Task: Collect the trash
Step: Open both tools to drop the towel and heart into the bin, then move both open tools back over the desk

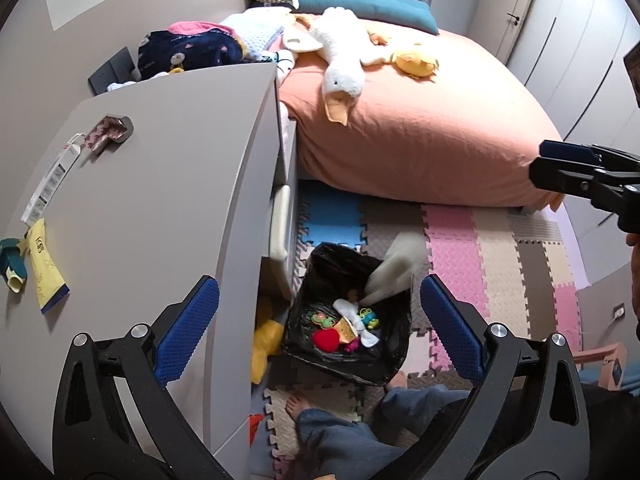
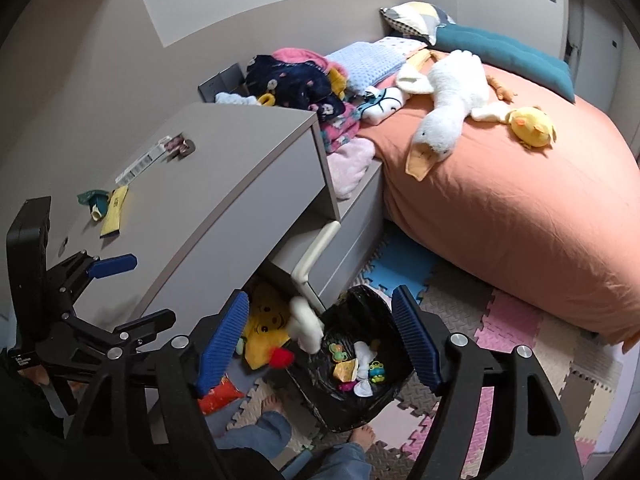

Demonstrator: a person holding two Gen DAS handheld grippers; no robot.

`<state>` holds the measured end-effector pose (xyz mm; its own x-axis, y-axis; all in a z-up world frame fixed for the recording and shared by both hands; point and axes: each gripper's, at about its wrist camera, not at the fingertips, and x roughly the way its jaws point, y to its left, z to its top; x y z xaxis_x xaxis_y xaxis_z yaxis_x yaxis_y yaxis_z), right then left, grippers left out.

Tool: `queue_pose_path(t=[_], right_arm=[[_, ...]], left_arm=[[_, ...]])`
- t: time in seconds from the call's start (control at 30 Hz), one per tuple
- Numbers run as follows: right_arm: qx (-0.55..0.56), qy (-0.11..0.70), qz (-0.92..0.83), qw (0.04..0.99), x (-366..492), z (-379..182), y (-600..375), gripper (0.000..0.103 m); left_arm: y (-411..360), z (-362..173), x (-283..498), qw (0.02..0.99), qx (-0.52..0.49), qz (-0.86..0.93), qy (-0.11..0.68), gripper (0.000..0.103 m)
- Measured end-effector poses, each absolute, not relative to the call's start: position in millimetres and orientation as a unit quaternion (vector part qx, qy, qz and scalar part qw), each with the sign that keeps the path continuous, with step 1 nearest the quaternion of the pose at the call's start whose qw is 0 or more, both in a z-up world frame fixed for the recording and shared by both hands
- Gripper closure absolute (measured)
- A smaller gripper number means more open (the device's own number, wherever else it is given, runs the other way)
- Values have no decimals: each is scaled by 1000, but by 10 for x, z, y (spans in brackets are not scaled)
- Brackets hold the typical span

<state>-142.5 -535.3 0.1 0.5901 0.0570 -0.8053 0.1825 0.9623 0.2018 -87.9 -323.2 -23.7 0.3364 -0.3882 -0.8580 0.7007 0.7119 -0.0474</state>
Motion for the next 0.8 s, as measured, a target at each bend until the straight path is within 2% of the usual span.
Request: queue_pose_path(t=[0.8], right_arm=[[119,462,9,879,-1176,-74,-5064,28]], left_arm=[[-2854,-268,-719,822,150,-278,474,6]])
